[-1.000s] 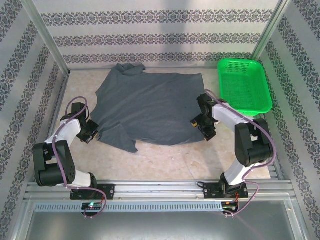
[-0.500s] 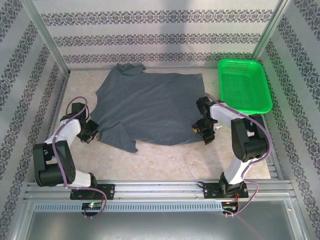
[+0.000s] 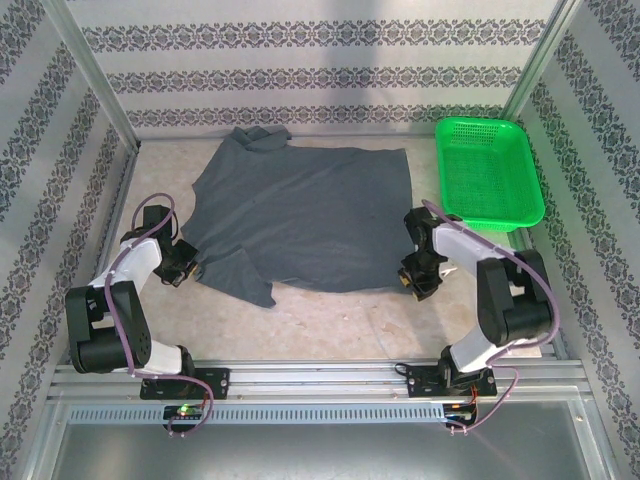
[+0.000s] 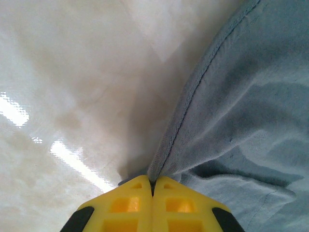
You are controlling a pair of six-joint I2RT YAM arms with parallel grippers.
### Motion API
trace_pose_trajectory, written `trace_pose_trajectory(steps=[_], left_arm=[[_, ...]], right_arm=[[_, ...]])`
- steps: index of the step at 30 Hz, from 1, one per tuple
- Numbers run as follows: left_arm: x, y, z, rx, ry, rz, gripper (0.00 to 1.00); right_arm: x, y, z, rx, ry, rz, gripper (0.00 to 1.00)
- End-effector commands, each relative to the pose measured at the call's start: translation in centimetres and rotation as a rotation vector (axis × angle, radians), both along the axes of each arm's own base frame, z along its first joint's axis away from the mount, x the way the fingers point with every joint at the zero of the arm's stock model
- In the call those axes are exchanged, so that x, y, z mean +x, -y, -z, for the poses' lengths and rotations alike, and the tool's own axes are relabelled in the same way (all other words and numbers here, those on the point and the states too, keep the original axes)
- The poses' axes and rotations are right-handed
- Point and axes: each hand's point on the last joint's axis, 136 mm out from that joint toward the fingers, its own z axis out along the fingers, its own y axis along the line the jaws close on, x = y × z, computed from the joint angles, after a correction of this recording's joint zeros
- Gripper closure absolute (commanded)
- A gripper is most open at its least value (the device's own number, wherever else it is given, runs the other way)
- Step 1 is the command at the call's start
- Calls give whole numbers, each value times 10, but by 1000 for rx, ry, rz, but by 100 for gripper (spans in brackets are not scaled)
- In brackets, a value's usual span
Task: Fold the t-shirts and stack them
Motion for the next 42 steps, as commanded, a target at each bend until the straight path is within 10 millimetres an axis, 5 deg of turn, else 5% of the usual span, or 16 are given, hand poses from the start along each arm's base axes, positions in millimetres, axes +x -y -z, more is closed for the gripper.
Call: trace_pose_trajectory(steps=[1,10,13,18,26,30,35,40,42], left_arm=[[6,-2,-5,-7,31,-20,100],[6,-1,-6,-10,36,-22,100],[6,0,-6,-17,38,-22,100],[3,1,-5,-17,33,-19,100],[5,2,-7,-24,46,-18,100],[4,3,-6,-26,45,-15,100],[6,3,-8,-28,54,-12,100],[13,5,-13,-39,88,-2,100],[21,8,-19,-58,124,3,100]], right_arm=[[-31,9,-5,-12,-49,0,63],[-69,14,-8,7,-49,47,71],[-52,12,-11,17,49,99,67],[-26,-4,-13,71,119,173,45],[-7,-18,1,96,95,224,35],[4,-18,8,86,78,202,40],[15,-8,23,66,89,189,57],[43,-10,23,97,147,117,99],[61,-9,6,85,221,69,100]])
